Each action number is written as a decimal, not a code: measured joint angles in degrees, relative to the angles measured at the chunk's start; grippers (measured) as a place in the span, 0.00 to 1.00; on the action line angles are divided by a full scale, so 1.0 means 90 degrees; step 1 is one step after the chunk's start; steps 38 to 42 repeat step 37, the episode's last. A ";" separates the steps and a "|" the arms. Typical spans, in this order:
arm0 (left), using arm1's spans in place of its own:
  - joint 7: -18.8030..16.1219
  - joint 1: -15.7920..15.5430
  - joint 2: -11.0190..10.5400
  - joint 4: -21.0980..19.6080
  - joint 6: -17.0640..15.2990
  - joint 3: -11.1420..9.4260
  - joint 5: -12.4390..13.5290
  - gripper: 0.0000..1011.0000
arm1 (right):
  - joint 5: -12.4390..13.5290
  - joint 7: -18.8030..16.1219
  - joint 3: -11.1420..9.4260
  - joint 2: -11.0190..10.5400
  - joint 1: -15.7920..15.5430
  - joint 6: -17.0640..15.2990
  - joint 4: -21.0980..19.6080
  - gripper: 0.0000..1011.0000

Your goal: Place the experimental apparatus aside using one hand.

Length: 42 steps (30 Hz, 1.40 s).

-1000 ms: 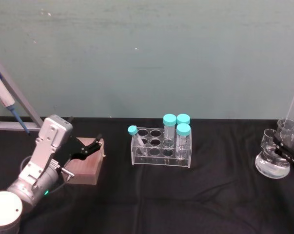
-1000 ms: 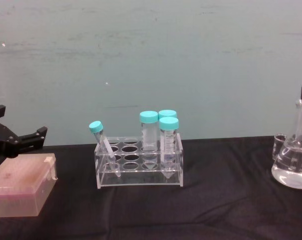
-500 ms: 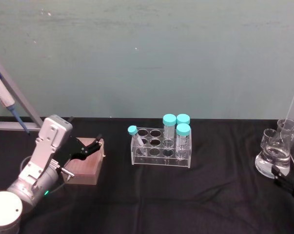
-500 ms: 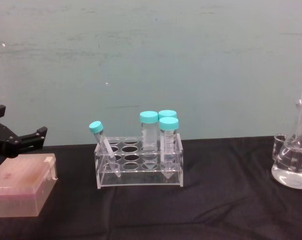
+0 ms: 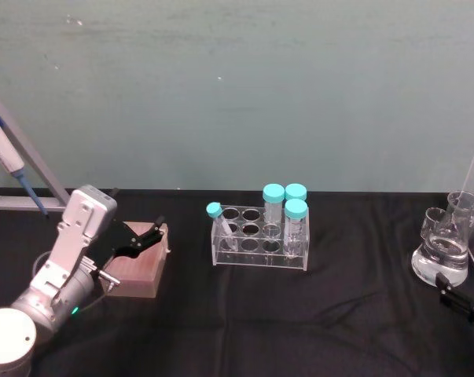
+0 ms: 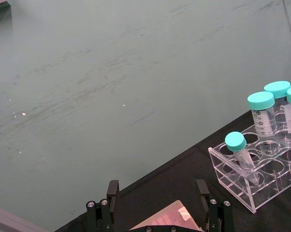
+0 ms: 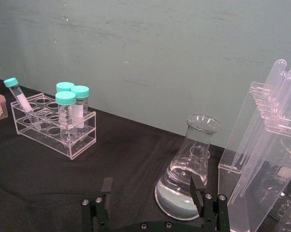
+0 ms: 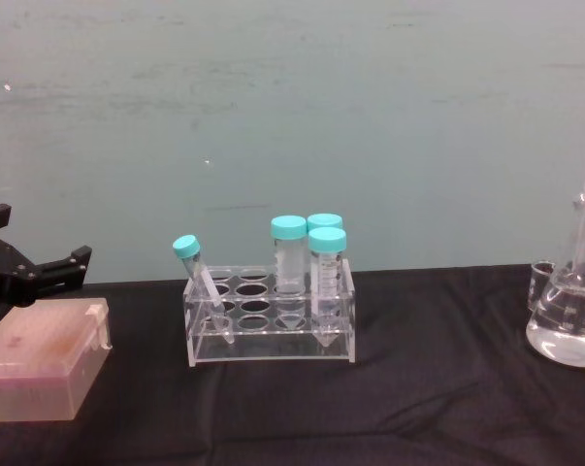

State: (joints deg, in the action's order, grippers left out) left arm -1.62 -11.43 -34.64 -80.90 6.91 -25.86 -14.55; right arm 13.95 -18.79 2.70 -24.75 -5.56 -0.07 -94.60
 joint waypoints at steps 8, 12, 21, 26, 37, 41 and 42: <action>0.0000 0.0000 0.0000 0.0000 0.0000 0.0000 0.0000 0.99 | -0.0006 0.0005 -0.0003 0.0003 -0.0002 0.0009 0.0000 0.99; 0.0000 0.0000 0.0000 0.0000 0.0000 0.0000 0.0000 0.99 | -0.0008 0.0005 -0.0005 0.0004 -0.0004 0.0011 -0.0001 0.99; 0.0000 0.0000 0.0000 0.0000 0.0000 0.0000 0.0000 0.99 | -0.0016 0.0005 -0.0010 0.0004 -0.0007 0.0017 -0.0005 0.99; 0.0000 0.0000 0.0000 0.0000 0.0000 0.0000 0.0000 0.99 | -0.0016 0.0004 -0.0010 0.0004 -0.0007 0.0020 -0.0007 0.99; 0.0000 0.0000 0.0000 0.0000 0.0000 0.0000 -0.0001 0.99 | -0.0016 0.0004 -0.0011 0.0004 -0.0007 0.0021 -0.0007 0.99; 0.0000 0.0000 0.0000 0.0000 0.0000 0.0000 -0.0001 0.99 | -0.0016 0.0004 -0.0011 0.0004 -0.0007 0.0021 -0.0007 0.99; 0.0000 0.0000 0.0000 0.0000 0.0000 0.0000 -0.0001 0.99 | -0.0016 0.0004 -0.0011 0.0004 -0.0007 0.0021 -0.0007 0.99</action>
